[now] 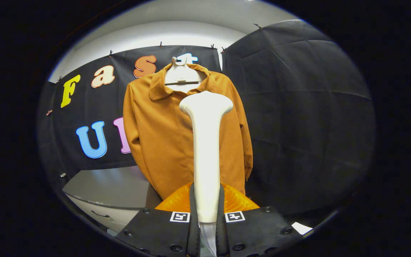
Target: Iron the clothes twice with a garment steamer, once on the left side and once on the right side.
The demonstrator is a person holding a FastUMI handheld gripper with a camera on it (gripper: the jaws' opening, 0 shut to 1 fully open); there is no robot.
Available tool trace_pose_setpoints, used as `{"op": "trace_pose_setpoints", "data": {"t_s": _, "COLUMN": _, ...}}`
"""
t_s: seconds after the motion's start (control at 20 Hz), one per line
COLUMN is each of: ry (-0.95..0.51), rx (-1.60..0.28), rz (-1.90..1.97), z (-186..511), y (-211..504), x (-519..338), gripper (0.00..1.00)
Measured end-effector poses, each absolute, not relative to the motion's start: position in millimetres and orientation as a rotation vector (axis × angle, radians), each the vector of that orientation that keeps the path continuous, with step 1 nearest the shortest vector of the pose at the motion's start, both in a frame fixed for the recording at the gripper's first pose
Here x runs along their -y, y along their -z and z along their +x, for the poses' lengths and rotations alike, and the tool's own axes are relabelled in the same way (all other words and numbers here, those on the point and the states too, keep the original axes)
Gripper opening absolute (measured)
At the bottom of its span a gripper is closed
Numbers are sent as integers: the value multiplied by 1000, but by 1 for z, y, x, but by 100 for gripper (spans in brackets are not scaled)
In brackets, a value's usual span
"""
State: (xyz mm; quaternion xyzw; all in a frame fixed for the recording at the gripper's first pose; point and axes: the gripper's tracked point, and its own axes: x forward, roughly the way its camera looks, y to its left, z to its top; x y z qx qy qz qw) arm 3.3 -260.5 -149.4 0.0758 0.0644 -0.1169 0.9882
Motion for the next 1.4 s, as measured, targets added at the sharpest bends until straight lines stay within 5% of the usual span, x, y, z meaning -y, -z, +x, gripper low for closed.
{"op": "trace_pose_setpoints", "data": {"t_s": 1.4, "ry": -19, "rx": -30, "rz": 81, "z": 16, "y": 68, "x": 91, "gripper": 21}}
